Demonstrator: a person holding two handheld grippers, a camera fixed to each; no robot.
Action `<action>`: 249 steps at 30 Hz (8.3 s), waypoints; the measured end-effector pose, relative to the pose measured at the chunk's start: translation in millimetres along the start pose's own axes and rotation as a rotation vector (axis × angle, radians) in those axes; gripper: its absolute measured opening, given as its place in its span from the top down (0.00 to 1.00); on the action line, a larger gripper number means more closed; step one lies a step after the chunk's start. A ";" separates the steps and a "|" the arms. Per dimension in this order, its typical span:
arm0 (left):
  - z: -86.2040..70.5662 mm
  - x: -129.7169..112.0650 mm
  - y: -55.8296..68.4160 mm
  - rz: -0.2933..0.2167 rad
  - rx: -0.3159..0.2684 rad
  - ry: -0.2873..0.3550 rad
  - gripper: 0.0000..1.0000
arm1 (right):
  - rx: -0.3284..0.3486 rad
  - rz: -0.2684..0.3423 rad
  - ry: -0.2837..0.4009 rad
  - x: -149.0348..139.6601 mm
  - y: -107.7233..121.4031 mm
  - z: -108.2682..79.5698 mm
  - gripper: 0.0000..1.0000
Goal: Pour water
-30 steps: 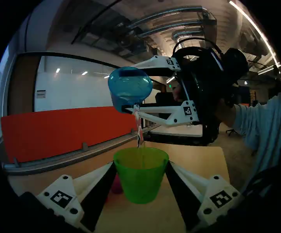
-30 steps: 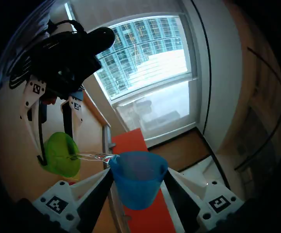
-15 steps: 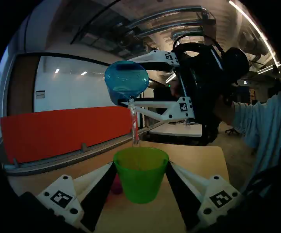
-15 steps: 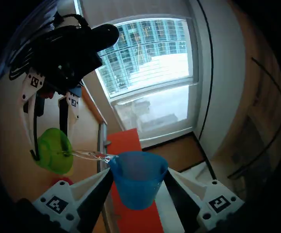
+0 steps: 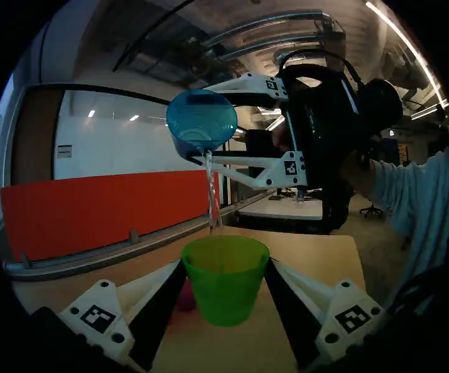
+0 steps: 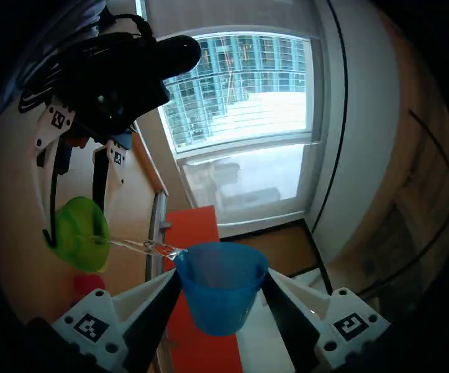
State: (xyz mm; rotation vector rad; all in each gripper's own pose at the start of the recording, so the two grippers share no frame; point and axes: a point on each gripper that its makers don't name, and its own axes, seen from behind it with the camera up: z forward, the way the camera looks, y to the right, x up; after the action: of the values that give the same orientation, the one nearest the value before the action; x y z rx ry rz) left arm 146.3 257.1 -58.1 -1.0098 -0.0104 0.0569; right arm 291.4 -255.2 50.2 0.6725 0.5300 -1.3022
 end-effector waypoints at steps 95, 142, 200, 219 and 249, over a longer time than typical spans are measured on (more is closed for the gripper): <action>0.1 6.3 -15.3 -0.007 0.040 0.011 0.13 | -0.048 0.666 0.005 13.3 11.4 -26.7 0.11; -24.4 -7.0 -68.2 0.025 0.188 -0.058 0.13 | 0.070 1.288 -0.061 -28.1 -70.9 -91.7 0.10; -45.9 -187.0 -75.0 0.011 0.117 -0.536 0.12 | 0.506 1.250 -0.369 -77.1 -312.6 -126.5 0.09; -43.6 -219.8 -76.7 -0.009 0.089 -0.600 0.12 | 0.566 1.226 -0.443 -90.3 -356.9 -130.9 0.09; -49.5 -230.3 -80.9 -0.046 0.091 -0.599 0.11 | 0.580 1.208 -0.491 -96.7 -382.1 -139.3 0.08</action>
State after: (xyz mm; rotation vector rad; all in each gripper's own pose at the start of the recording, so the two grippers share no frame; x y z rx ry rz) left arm -78.4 160.1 -11.9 -0.8710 -0.5729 0.3132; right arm -100.0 -137.5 -37.9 0.8863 -0.6434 -0.3846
